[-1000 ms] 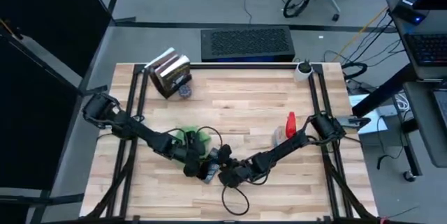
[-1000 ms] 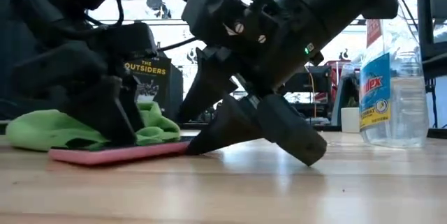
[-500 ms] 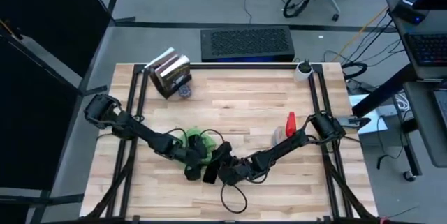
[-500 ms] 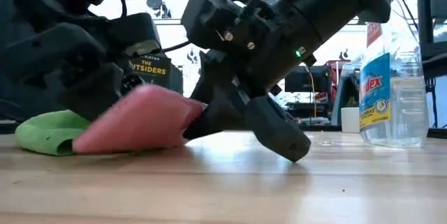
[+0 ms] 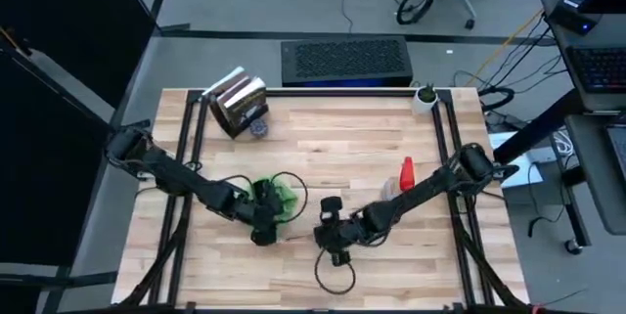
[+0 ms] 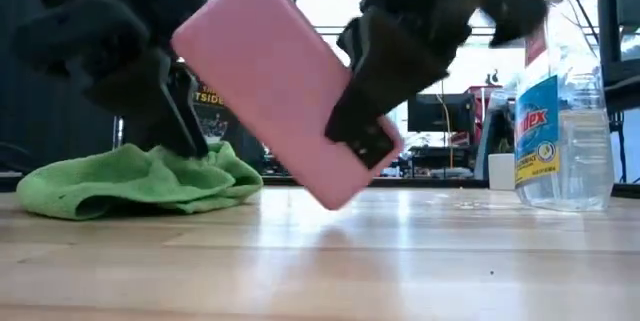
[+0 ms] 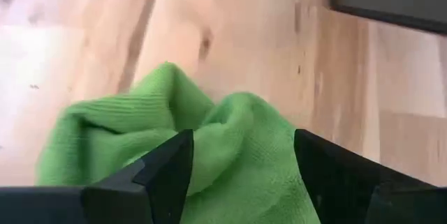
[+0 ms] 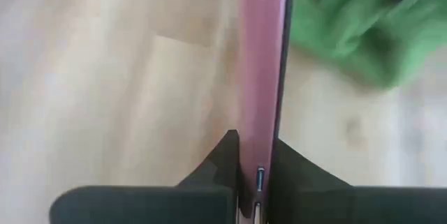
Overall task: Apply microfiber cloth
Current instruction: Spray the back of the pink cellphone with the red spray bottle
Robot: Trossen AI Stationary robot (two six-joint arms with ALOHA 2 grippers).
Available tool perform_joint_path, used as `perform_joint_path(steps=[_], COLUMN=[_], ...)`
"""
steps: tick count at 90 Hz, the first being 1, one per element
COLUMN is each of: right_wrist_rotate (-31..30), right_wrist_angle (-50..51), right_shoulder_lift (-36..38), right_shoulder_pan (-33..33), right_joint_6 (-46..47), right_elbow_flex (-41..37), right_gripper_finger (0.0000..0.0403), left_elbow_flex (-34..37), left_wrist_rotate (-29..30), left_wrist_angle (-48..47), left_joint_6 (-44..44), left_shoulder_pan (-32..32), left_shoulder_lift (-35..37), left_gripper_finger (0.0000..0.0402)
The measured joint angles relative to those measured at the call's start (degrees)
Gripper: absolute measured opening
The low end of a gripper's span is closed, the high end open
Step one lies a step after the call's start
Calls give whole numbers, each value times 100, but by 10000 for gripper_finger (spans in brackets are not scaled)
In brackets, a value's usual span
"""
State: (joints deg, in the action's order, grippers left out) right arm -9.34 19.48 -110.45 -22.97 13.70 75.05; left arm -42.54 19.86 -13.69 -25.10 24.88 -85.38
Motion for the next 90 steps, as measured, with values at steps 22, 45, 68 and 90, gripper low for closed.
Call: perform_joint_path(steps=[22, 45, 68, 90], right_wrist_rotate=[2398, 3470, 4447, 4388], right_wrist_angle=[193, 567, 604, 498], right_shoulder_lift=[-58, -217, -575, -743], right_shoulder_pan=[818, 1687, 2271, 2568], right_joint_6=[1479, 1837, 1890, 1842], right_elbow_flex=[7, 13, 24, 24], right_gripper_finger=[15, 15, 22, 71], left_elbow_flex=[-7, -7, -4, -4], left_wrist_rotate=[139, 426, 442, 450], left_wrist_angle=[-80, -28, -16, -8], left_joint_6=[20, 45, 113, 155], left_shoulder_pan=[49, 201, 210, 210], left_shoulder_lift=[367, 308, 304, 306], left_gripper_finger=[232, 232, 232, 232])
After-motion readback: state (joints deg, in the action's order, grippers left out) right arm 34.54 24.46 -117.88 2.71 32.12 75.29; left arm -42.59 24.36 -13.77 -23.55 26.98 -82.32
